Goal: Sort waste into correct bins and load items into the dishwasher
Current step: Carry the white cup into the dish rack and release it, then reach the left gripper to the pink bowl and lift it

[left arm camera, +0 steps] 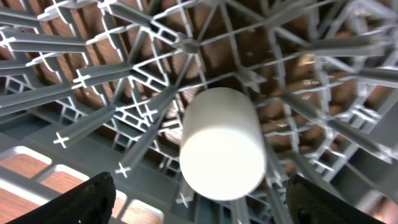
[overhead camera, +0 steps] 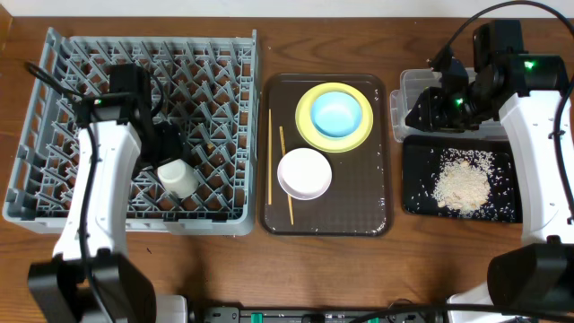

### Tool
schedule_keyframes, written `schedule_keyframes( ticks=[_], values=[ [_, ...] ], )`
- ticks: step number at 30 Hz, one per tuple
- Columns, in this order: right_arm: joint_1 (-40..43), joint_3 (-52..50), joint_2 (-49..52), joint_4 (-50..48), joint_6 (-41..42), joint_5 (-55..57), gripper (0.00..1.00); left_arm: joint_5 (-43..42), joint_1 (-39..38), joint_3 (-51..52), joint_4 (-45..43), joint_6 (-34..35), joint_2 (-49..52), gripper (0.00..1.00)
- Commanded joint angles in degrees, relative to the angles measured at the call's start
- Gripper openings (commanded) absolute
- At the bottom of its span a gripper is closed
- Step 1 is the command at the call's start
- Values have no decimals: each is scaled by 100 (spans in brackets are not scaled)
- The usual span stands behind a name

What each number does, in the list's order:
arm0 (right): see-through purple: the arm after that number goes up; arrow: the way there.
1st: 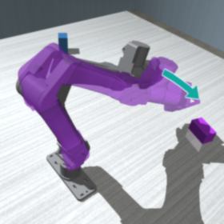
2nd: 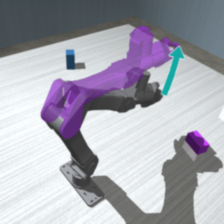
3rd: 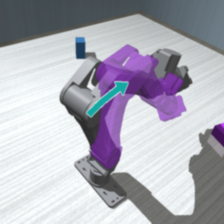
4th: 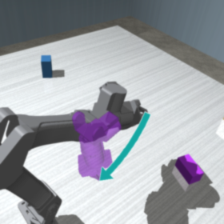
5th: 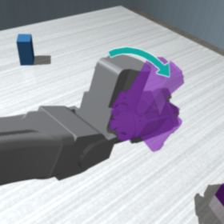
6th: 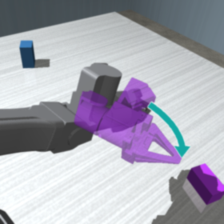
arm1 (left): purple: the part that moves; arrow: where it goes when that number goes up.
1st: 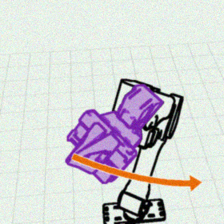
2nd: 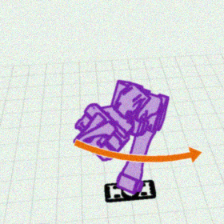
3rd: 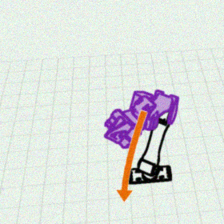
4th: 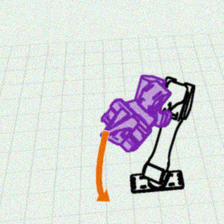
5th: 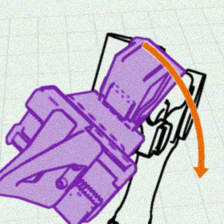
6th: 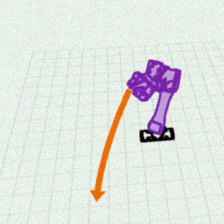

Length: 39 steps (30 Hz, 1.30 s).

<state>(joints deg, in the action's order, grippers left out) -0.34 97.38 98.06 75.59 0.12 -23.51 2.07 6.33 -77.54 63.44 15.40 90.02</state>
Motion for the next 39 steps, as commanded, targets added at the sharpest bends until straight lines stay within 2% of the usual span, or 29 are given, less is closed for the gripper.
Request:
schedule_keyframes(
  ticks=[1,3,5,11,14,15,17,18,20,22,29,33,39],
  values=[
    [-48,9,-101,26,-105,17,32,-857,7,-94,-105,28,-656,90],
    [-46,9,-101,50,-9,164,32,-1707,-72,-92,-393,28,-975,89],
    [-44,9,-101,46,367,516,32,-1996,-260,-92,-651,0,-1172,89],
    [-48,13,-393,-83,599,822,37,-1001,-1515,-74,-1023,-190,-1259,91],
    [-48,13,-654,-66,717,1215,43,-949,-2181,-31,-1027,-186,-1051,95],
    [-48,11,-721,-57,713,1261,52,-949,-2413,-26,-1027,-186,-951,96],
    [-48,11,-817,-57,708,1174,86,-1058,-2780,-26,-1062,-162,-756,96],
    [-48,11,-846,-57,704,1023,99,-1209,-2935,-26,-1123,-162,-649,96],
    [-48,11,-848,-17,601,837,98,-1486,-3248,-26,-1331,-160,-382,95],
    [-48,7,-828,28,608,868,91,-1453,-3582,-26,-1528,-164,-55,90],
    [-48,7,-815,31,669,866,87,-382,-4535,-26,-1814,-164,1082,89],
    [-48,7,-815,37,669,866,85,-260,-4800,-26,-1825,-164,1565,88],
    [-48,7,-815,35,669,866,83,-243,-4964,-26,-1880,-164,2092,70]
  ],
)
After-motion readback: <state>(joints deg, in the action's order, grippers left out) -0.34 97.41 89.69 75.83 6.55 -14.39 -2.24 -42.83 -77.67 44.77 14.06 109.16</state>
